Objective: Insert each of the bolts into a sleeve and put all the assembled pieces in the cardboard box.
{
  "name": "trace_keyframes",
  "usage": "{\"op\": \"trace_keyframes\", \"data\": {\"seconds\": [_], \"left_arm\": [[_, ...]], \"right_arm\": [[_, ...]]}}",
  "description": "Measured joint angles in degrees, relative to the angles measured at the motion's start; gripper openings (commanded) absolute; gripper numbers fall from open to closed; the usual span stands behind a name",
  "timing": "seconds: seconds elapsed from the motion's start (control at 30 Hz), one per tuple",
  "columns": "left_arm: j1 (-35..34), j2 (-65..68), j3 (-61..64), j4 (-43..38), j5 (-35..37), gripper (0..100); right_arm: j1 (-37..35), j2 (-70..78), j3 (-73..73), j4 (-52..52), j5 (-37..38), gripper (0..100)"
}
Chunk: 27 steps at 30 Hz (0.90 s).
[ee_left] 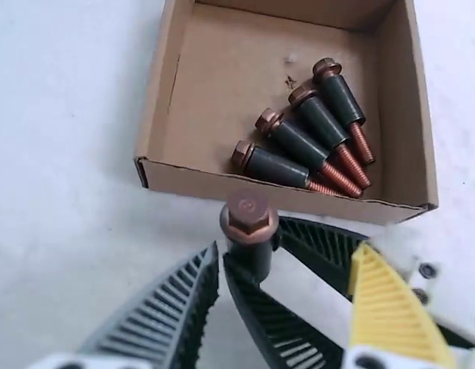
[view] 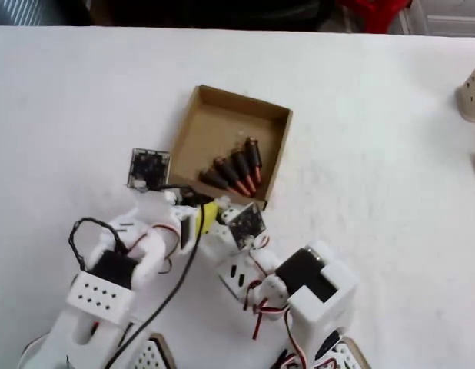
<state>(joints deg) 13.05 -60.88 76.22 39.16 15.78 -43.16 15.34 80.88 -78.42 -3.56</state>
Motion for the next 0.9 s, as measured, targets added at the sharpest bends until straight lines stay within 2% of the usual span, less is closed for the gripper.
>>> {"op": "trace_keyframes", "data": {"seconds": [0.17, 0.33, 0.4, 0.5, 0.6, 0.67, 0.73, 0.9], "left_arm": [[-3.6, 0.09, -7.3, 0.44, 0.18, 29], [-4.22, 0.09, -13.71, 1.93, 4.22, 28], [-4.92, 0.09, -14.68, 1.93, 5.01, 21], [-7.38, 0.09, -14.77, 1.93, 5.36, 0], [-10.9, 0.09, -14.77, 1.93, 5.36, 6], [-13.01, 0.09, -14.77, 2.37, 5.36, 2], [-14.59, 0.09, -14.07, 2.99, 4.92, 2], [-17.41, 0.0, -6.77, 3.25, -3.87, 2]], "right_arm": [[0.0, 0.0, 0.0, 0.0, 0.0, 1.5], [0.0, 0.0, 0.0, 0.0, 0.0, 1.5], [0.0, 0.0, 0.0, 0.0, 0.0, 1.5], [0.0, 0.0, 0.0, 0.0, 0.0, 1.5], [0.0, 0.0, 0.0, 0.0, 0.0, 1.5], [0.0, 0.0, 0.0, 0.0, 0.0, 1.5], [0.0, 0.0, 0.0, 0.0, 0.0, 1.5], [0.0, 0.0, 0.44, 0.0, 0.0, 1.5]]}}
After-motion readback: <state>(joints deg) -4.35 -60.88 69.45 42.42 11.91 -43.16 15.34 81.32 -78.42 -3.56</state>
